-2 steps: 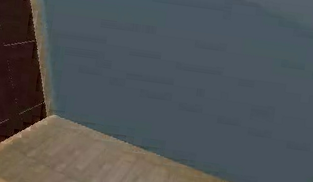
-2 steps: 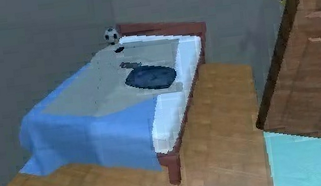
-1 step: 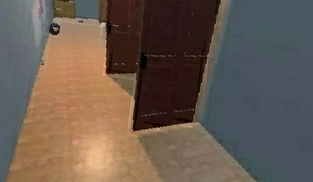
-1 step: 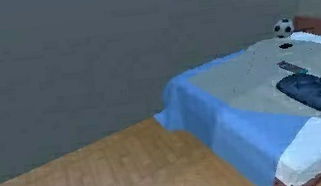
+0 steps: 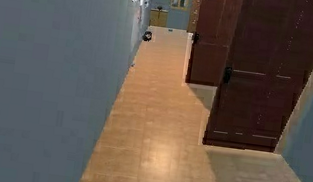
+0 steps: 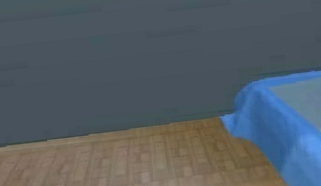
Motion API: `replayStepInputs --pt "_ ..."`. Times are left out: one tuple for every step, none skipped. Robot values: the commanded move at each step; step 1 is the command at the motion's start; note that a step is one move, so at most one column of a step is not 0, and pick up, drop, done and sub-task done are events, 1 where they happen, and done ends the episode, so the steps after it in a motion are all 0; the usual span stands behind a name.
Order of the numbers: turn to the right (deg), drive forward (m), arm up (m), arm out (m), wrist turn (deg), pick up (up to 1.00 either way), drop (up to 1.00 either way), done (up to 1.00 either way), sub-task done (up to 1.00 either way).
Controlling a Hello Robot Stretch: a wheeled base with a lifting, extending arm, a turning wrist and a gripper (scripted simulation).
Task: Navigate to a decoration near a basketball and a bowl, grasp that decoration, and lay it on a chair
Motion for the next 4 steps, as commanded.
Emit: replayStepInputs --pt "0.0 1.00 0.00 0.00 0.0 0.00 0.00 0.00 0.00" --pt "0.0 1.00 0.00 0.00 0.0 0.00 0.00 0.00 0.00" --pt "-3.0 0.00 0.00 0.00 0.0 0.00 0.00 0.00 0.00" --pt "0.0 1.00 0.00 0.00 0.0 0.00 0.00 0.00 0.00"
